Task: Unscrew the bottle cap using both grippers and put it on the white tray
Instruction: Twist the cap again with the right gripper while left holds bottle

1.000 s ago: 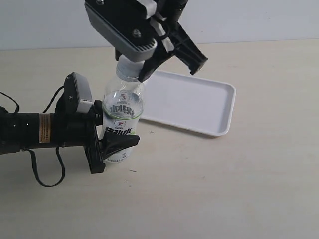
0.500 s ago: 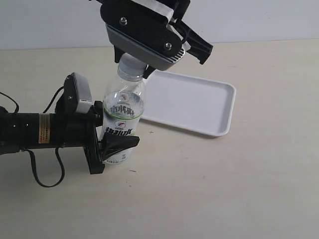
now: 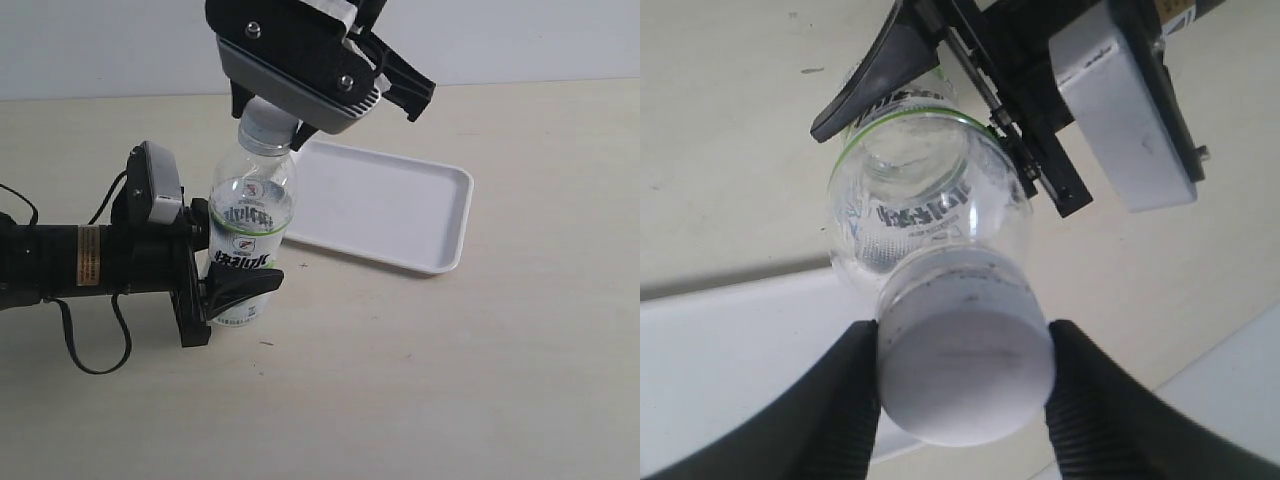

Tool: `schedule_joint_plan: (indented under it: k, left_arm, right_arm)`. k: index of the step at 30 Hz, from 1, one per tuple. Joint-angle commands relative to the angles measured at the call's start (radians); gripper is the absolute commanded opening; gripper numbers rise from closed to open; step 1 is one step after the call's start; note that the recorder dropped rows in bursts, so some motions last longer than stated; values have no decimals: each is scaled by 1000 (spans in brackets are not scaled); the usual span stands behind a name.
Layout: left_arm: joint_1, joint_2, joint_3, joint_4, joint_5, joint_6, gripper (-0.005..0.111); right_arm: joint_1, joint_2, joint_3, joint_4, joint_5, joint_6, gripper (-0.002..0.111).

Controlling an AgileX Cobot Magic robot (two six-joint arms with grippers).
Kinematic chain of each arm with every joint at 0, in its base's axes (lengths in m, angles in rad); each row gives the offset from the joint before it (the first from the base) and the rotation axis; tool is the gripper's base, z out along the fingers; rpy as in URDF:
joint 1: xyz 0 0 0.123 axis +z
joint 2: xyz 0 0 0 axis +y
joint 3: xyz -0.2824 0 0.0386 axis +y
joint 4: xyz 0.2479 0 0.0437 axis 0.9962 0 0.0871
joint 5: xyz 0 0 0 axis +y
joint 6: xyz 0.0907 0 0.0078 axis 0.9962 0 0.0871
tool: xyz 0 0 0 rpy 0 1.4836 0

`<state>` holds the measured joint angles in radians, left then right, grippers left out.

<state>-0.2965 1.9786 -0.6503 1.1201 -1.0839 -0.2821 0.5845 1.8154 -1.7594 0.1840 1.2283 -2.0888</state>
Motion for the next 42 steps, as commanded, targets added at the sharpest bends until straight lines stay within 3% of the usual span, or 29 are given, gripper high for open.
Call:
schedule_joint_plan:
  k: [1, 5, 15, 24, 29, 42]
  left_arm:
    - [-4, -11, -4, -7, -46, -14, 0]
    - [-4, -11, -4, -7, -46, -14, 0]
    - [-4, -11, -4, -7, -46, -14, 0]
    - [-4, -11, -4, -13, -48, -10, 0]
    - [-4, -11, -4, -17, -48, -10, 0]
    - [-4, -11, -4, -19, -48, -10, 0]
  right_arm:
    - [-3, -7, -2, 0, -7, 19, 0]
    - [-3, -2, -2, 0, -7, 53, 9]
    - [-3, -2, -2, 0, -7, 50, 61]
    - [-3, -2, -2, 38, -9, 75, 78]
    - [-3, -2, -2, 44, -7, 356, 79]
    - [-3, -2, -2, 44, -7, 1382, 79]
